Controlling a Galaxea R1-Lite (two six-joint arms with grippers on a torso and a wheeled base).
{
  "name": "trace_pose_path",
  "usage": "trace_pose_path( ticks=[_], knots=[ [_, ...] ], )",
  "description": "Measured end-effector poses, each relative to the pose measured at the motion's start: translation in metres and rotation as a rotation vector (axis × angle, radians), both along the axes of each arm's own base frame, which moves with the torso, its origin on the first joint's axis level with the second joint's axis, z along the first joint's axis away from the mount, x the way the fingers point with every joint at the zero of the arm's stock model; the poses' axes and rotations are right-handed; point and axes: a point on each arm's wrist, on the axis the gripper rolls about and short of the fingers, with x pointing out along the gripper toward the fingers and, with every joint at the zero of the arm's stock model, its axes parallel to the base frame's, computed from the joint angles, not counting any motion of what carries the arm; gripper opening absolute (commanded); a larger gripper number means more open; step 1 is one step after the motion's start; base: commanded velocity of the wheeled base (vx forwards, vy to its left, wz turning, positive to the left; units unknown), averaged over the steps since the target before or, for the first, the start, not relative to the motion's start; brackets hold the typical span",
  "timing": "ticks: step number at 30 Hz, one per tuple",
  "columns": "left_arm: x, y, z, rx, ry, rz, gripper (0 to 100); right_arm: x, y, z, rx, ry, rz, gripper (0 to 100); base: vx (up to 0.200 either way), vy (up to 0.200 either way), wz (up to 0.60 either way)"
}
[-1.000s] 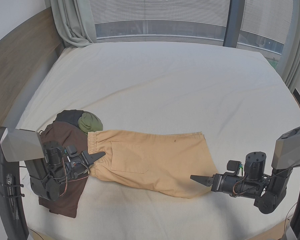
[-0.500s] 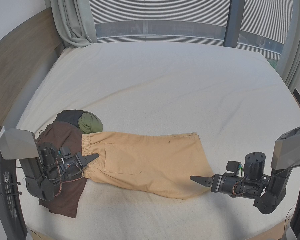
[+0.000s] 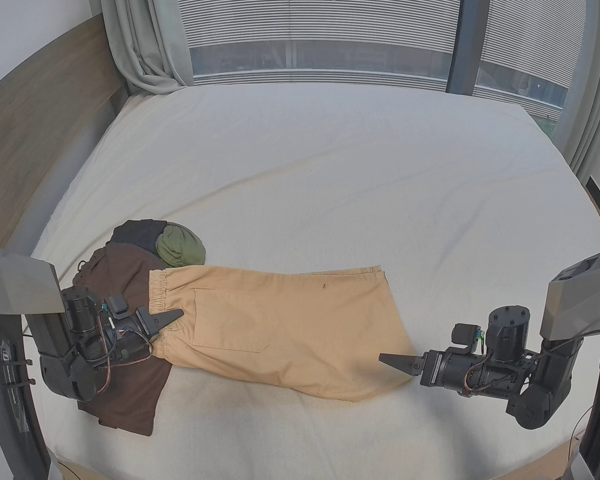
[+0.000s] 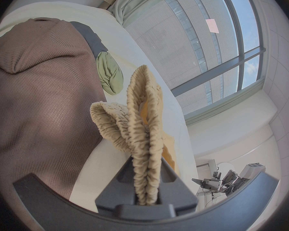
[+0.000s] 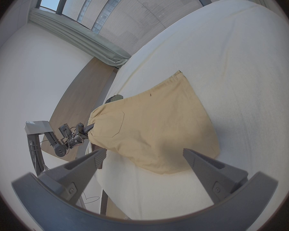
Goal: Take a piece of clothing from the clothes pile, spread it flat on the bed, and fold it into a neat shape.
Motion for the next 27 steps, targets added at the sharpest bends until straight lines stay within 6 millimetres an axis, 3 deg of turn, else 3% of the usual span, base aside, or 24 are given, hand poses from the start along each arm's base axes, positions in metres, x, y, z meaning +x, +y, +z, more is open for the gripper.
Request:
trace_pose_path(
  ticks=[7,27],
  knots=[
    [0.000,-0.008,0.008,-0.004,-0.022,-0.022,0,-0.001,0.001,0.000,-0.001,0.001,0.003,100,0.000,0.000,0.00],
    [0.005,-0.061,0.023,0.000,-0.095,-0.148,0,0.002,-0.001,0.004,0.017,-0.037,-0.006,100,0.000,0.000,0.00]
  ],
)
